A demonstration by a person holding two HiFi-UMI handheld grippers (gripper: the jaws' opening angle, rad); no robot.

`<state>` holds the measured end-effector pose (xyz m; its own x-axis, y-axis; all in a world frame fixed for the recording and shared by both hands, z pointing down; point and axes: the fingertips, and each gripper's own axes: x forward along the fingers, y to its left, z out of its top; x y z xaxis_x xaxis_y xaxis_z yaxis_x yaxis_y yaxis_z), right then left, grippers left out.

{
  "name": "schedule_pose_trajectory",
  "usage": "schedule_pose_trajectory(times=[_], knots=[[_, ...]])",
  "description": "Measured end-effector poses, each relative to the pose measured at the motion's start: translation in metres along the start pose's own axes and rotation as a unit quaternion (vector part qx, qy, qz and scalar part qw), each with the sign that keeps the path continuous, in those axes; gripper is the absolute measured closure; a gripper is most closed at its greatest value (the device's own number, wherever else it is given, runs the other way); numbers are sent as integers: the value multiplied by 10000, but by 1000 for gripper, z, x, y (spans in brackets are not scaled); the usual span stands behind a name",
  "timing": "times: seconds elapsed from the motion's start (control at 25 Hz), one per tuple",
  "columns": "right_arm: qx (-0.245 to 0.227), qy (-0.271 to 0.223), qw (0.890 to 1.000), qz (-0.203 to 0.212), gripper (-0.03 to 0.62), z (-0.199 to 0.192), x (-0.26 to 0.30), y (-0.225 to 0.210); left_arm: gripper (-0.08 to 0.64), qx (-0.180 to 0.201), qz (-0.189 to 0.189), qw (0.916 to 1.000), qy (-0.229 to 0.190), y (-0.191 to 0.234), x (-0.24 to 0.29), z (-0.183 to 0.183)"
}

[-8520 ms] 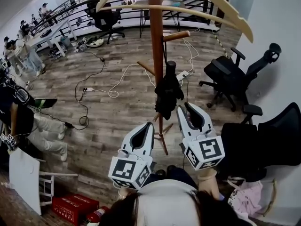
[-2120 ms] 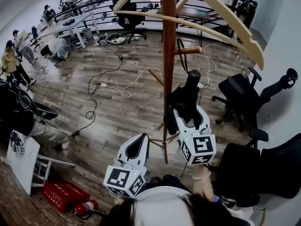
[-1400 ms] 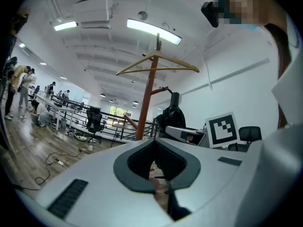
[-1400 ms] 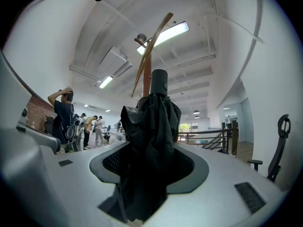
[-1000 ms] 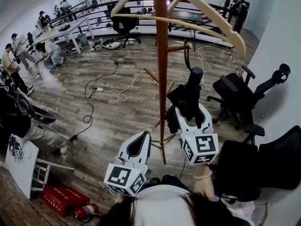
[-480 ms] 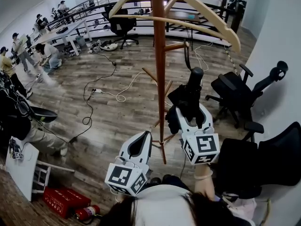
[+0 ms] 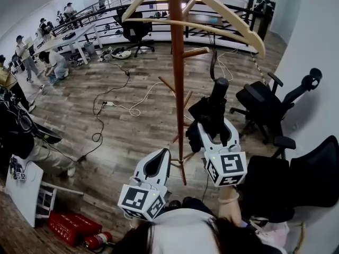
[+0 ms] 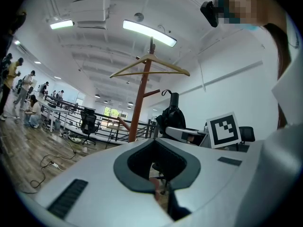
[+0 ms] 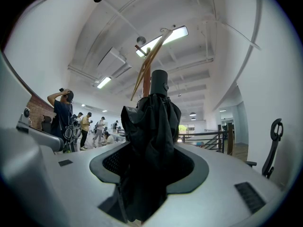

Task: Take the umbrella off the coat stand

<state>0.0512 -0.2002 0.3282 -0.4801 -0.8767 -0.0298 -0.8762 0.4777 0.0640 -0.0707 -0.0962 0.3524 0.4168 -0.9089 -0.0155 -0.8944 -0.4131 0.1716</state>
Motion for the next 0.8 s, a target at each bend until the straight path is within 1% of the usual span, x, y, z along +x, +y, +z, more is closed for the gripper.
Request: schedule_pose_trajectory(times=[0.28, 0.6, 0.8], knots=[[13, 30, 10000, -40, 334, -1, -8, -4, 551, -14, -57, 10000, -5, -8, 2, 1], [27, -14, 9999, -107, 334, 1, -23, -8, 551, 31, -274, 9996, 25, -23, 8, 0], [71, -14, 9999, -138, 334, 1, -30, -7, 551, 28, -314, 9995, 19, -25, 10, 0]])
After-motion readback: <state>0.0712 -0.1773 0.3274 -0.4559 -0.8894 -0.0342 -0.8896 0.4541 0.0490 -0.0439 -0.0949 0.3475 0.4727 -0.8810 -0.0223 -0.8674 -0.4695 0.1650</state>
